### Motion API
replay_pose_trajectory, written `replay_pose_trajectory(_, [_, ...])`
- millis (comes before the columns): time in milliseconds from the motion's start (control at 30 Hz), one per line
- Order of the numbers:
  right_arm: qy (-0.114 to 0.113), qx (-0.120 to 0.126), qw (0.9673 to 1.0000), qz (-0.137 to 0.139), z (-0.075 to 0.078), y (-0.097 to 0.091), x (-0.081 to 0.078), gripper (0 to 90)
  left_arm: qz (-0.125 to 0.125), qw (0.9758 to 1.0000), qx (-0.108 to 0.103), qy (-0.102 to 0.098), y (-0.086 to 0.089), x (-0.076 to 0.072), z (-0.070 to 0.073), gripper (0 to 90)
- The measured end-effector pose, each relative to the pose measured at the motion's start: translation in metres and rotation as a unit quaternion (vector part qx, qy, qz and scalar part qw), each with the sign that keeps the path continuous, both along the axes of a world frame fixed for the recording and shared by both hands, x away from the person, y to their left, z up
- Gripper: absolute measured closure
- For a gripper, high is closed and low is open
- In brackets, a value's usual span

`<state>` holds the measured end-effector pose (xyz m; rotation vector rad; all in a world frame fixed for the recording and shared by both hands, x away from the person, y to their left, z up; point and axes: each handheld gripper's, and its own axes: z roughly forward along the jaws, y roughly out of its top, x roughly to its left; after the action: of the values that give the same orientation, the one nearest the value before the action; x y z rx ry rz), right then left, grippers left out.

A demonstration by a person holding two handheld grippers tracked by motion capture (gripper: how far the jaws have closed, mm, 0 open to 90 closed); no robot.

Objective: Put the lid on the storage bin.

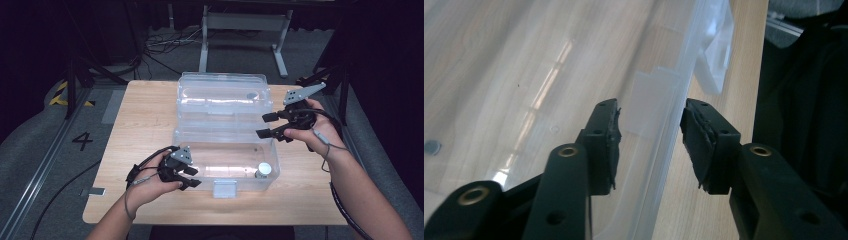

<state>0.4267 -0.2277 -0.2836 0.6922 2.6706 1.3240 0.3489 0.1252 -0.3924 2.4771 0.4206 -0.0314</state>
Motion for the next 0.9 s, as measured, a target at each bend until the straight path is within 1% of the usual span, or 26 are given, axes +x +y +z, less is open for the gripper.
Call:
replay_pose_trajectory(67, [0.0, 0.0, 1.0, -0.001, 0.001, 0.0, 0.002, 32.5, -0.005, 0.9999, 0.011, -0.001, -0.001, -0.001, -0.001, 64.2])
replay_pose_trajectory(233, [0.002, 0.009, 1.0, -0.002, 0.004, 0.002, 0.005, 33.1, -0.018, 0.9995, 0.028, -0.001, -0.002, -0.001, -0.002, 72.7])
replay_pose_trajectory(300, [0.003, 0.009, 0.9999, -0.004, 0.005, 0.004, 0.007, 33.2, -0.019, 0.9991, 0.035, -0.01, -0.002, -0.001, -0.003, 77.2])
replay_pose_trajectory(333, [0.002, 0.009, 1.0, -0.004, 0.005, 0.005, 0.008, 33.6, -0.019, 0.9991, 0.036, -0.01, -0.003, -0.001, -0.003, 78.7])
replay_pose_trajectory(433, [-0.004, 0.008, 0.9999, -0.004, 0.005, 0.007, 0.012, 35.1, -0.029, 0.9985, 0.043, -0.017, -0.003, -0.001, -0.002, 79.6])
replay_pose_trajectory(500, [-0.003, 0.003, 1.0, -0.003, 0.007, 0.009, 0.015, 39.5, -0.029, 0.9985, 0.044, -0.017, -0.004, -0.001, -0.002, 79.7])
replay_pose_trajectory(567, [-0.004, -0.002, 1.0, -0.001, 0.008, 0.01, 0.017, 41.7, -0.03, 0.9984, 0.045, -0.019, -0.004, -0.001, -0.002, 79.8])
replay_pose_trajectory(633, [-0.009, -0.01, 0.9999, 0.001, 0.009, 0.011, 0.021, 45.3, -0.031, 0.9982, 0.046, -0.022, -0.004, -0.002, -0.002, 80.0])
replay_pose_trajectory(700, [-0.011, -0.012, 0.9999, 0.007, 0.011, 0.013, 0.024, 48.1, -0.032, 0.9981, 0.047, -0.023, -0.004, -0.002, -0.003, 80.1])
replay_pose_trajectory(833, [-0.022, -0.018, 0.9995, 0.014, 0.013, 0.019, 0.03, 51.4, -0.032, 0.9981, 0.047, -0.026, -0.004, -0.003, -0.003, 80.2])
replay_pose_trajectory(900, [-0.032, -0.023, 0.999, 0.02, 0.014, 0.023, 0.033, 53.8, -0.034, 0.9979, 0.047, -0.028, -0.004, -0.003, -0.003, 80.3])
